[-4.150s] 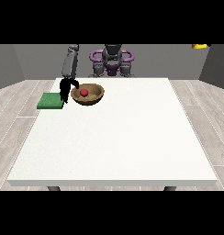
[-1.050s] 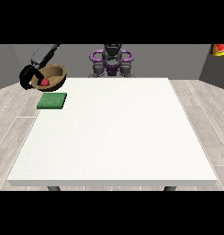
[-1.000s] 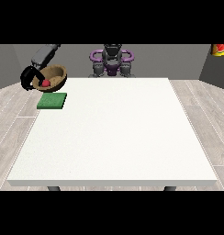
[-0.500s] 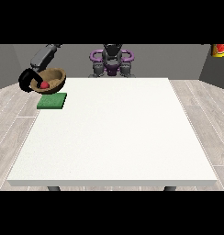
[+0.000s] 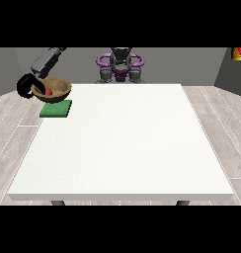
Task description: Pick the cup and pour the ball into the bowl, then pick the bowl and place it on the pad
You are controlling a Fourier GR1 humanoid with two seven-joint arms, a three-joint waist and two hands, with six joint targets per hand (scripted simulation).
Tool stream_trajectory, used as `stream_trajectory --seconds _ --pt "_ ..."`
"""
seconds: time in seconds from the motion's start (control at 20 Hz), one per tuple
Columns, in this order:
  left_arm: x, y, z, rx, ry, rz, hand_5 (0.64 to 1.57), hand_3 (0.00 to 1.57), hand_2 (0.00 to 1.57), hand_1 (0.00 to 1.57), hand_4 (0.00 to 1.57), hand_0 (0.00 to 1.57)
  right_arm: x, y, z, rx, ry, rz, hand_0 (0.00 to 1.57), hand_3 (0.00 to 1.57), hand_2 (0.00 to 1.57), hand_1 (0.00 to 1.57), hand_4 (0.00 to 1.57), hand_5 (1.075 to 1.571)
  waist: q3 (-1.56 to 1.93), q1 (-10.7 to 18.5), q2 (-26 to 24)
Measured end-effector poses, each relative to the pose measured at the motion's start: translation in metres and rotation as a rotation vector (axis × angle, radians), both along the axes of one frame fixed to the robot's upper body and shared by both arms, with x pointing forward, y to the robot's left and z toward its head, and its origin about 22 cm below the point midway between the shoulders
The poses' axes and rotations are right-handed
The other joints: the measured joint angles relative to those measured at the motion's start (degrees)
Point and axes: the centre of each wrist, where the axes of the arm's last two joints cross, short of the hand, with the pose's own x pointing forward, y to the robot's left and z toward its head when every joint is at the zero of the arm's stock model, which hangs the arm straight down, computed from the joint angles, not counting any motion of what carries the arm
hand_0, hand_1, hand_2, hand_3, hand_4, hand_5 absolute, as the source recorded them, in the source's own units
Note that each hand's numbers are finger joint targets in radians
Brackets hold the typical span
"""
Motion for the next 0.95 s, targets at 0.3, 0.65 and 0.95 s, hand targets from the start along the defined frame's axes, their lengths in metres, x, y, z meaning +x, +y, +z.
stream_trajectory --seconds 0.3,0.65,0.95 --pt "-0.002 0.007 0.002 0.003 -0.025 0.001 1.567 0.00 0.00 0.00 1.19 0.00 0.015 0.017 0.003 -0.005 -0.055 0.000 1.15 1.00 1.32 1.15 0.19 1.532 0.00 0.20 1.84" --pt "-0.004 0.010 0.011 0.013 -0.031 0.004 1.569 0.00 0.00 0.00 1.21 0.00 0.020 0.018 0.007 -0.071 0.008 0.071 0.00 0.00 0.00 0.00 0.00 1.407 0.00 1.06 2.30" --pt "0.011 -0.018 -0.001 0.003 0.020 -0.023 1.569 0.00 0.00 0.00 1.19 0.00 0.021 0.011 0.015 -0.100 0.092 0.116 0.00 0.00 0.00 0.00 0.20 1.375 0.05 1.13 -1.89"
